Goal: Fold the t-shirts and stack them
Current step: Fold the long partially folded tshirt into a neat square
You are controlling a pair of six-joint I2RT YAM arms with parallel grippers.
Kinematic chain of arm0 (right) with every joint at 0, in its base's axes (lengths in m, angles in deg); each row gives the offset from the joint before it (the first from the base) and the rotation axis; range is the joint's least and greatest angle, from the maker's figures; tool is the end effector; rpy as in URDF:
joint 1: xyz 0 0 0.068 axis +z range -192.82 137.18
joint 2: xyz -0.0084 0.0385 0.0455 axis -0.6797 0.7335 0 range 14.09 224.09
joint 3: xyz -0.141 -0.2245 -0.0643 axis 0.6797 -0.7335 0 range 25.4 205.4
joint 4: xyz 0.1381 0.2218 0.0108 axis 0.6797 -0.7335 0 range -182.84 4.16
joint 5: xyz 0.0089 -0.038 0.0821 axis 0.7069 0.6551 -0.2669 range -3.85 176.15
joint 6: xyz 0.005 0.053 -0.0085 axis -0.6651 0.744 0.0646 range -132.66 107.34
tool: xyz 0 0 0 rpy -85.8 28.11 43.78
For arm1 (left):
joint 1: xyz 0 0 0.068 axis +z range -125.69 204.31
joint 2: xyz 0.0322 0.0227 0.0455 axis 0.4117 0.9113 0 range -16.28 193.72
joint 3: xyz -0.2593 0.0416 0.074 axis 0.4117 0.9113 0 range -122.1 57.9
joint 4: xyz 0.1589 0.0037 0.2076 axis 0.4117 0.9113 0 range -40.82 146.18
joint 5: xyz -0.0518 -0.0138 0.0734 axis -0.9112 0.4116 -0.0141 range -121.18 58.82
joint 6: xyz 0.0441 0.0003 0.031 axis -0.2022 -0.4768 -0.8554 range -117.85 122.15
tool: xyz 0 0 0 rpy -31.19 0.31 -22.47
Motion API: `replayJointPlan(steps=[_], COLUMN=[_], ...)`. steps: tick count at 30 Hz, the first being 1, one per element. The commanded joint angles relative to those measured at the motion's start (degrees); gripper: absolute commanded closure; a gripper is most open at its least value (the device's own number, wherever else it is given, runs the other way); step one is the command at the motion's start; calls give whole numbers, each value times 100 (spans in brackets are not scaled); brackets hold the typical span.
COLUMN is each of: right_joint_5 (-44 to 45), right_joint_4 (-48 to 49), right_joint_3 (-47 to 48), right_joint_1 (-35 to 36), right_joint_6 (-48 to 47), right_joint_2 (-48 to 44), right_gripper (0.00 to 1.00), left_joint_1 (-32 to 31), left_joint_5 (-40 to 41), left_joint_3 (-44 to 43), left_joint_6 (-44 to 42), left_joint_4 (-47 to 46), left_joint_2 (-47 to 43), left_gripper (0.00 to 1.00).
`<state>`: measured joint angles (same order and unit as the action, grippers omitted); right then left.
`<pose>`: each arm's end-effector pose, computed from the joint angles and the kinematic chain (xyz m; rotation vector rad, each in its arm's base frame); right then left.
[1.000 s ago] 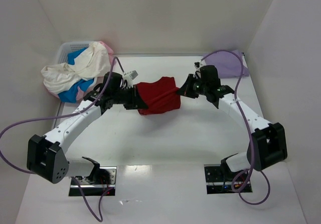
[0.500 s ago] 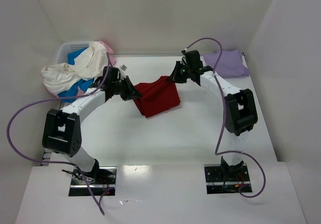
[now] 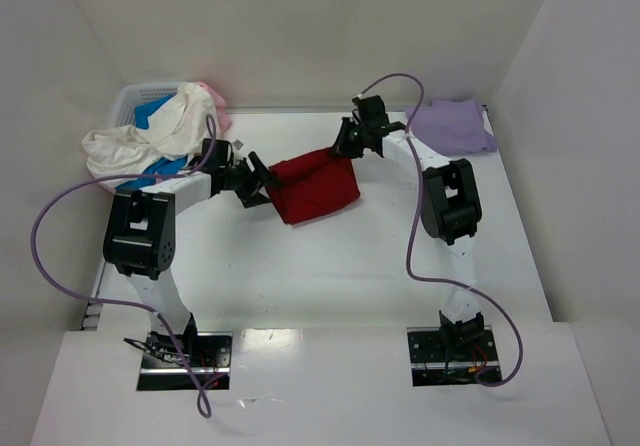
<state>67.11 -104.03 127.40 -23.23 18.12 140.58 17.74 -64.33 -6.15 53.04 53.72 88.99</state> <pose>0.4708 0.1799 0.2058 0.0587 2.4113 0.8137 0.3810 -0.0635 0.1776 -0.6616 2.4257 -1.1391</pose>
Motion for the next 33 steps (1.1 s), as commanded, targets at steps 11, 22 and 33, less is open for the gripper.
replayJointPlan(steps=[11, 22, 33], right_joint_5=[269, 235, -169], right_joint_4=[27, 299, 352], right_joint_3=[1217, 550, 531], right_joint_1=[-123, -175, -175], right_joint_6=[-125, -125, -231], right_joint_2=[508, -739, -275], right_gripper=[40, 32, 77], left_joint_1=[191, -248, -582], left_joint_5=[151, 537, 503], left_joint_3=[24, -116, -318], left_joint_6=[-1134, -1416, -1205], left_joint_4=[-171, -392, -550], left_joint_2=[-684, -280, 291], left_gripper=[8, 52, 87])
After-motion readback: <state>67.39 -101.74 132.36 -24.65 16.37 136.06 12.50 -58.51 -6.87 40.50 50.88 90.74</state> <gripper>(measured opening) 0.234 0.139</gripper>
